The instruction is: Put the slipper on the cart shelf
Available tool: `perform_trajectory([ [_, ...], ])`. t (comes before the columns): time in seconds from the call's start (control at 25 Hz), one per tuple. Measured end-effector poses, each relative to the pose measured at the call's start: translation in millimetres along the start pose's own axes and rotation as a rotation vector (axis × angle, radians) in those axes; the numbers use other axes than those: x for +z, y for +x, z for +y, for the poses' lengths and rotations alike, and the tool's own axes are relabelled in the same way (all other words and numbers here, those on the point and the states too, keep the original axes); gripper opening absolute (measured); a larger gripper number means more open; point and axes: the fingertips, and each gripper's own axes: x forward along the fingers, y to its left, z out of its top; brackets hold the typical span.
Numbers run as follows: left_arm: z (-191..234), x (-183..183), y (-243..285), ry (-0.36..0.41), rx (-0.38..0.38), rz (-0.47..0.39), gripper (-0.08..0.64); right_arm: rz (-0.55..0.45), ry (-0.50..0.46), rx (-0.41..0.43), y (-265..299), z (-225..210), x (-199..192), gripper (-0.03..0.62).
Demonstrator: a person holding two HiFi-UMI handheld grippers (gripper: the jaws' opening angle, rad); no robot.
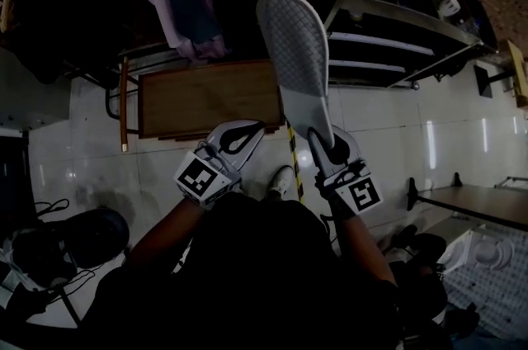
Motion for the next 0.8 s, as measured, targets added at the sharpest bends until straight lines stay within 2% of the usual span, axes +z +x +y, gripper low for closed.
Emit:
perform_trajectory([
  [0.4, -39.1, 0.8, 79.3, 0.044, -0.068, 0.018, 0.003, 0.018, 0.052, -0.098, -60.7, -71.8, -21.6, 0.063],
  [0.6, -69.1, -3.1, 125.4, 0.102, -0.134, 0.026, 0.004, 0.031, 0.075, -0.130, -92.1, -109.1, -30.7, 0.062],
  [0.8, -90.8, -5.0, 165.5, 0.113, -0.182, 0.048, 0.005, 0.048, 0.112, -0.185, -118.6, -146.5, -42.3, 0.061],
])
